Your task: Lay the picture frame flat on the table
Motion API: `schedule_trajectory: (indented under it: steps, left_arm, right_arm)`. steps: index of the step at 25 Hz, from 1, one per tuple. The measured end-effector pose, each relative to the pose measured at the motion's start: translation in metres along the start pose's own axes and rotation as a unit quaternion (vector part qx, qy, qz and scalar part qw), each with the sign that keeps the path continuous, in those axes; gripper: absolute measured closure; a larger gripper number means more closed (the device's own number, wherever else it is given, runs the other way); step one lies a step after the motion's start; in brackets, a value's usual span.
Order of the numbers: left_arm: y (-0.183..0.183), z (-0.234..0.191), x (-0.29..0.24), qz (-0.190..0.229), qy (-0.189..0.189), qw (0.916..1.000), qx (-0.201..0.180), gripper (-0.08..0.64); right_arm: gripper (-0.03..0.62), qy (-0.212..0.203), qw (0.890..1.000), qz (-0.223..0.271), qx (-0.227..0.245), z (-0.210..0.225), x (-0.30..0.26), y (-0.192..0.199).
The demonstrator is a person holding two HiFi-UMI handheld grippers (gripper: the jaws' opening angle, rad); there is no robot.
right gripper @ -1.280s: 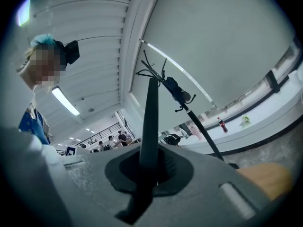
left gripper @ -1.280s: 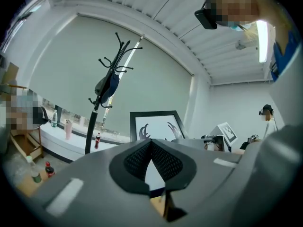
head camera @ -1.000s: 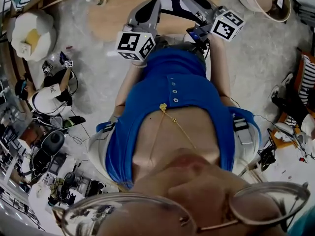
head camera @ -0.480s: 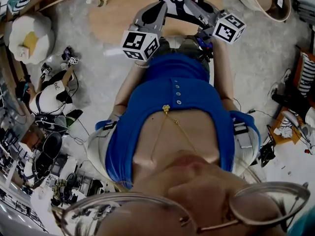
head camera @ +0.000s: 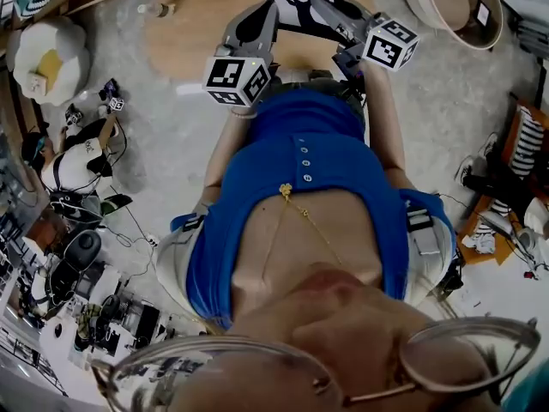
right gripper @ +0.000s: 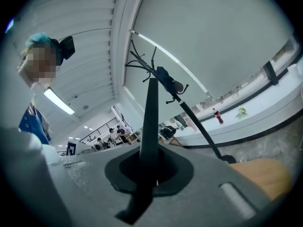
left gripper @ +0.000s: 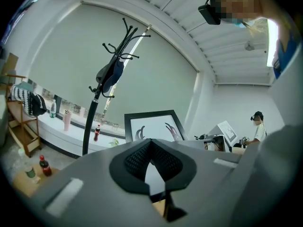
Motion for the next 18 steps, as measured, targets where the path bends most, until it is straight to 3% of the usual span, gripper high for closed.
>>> schedule_trajectory:
  steps: [11, 18]
  left_arm:
    - [0.018, 0.006, -0.037, -0.029, -0.018, 0.9992, 0.023, 0.563]
    - [0.036, -0.022, -0.026, -0.055, -0.033, 0.9971, 0.042, 0.563]
  right_arm:
    - [0.581, 0.009, 0.999, -0.044, -0.021, 0.056, 0.003, 0.013]
    - [0.581, 0.019, 0.996, -0.086, -0.033, 0.07, -0.024, 0.058]
Point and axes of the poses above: the fingertips, and each gripper's own axes: x backward along the fingers, z to its right, y out of its underside, the point moved 1 cm from there along x, backward along the fingers, and after that the axes turned 14 degrees about x, right-handed, at the moved point
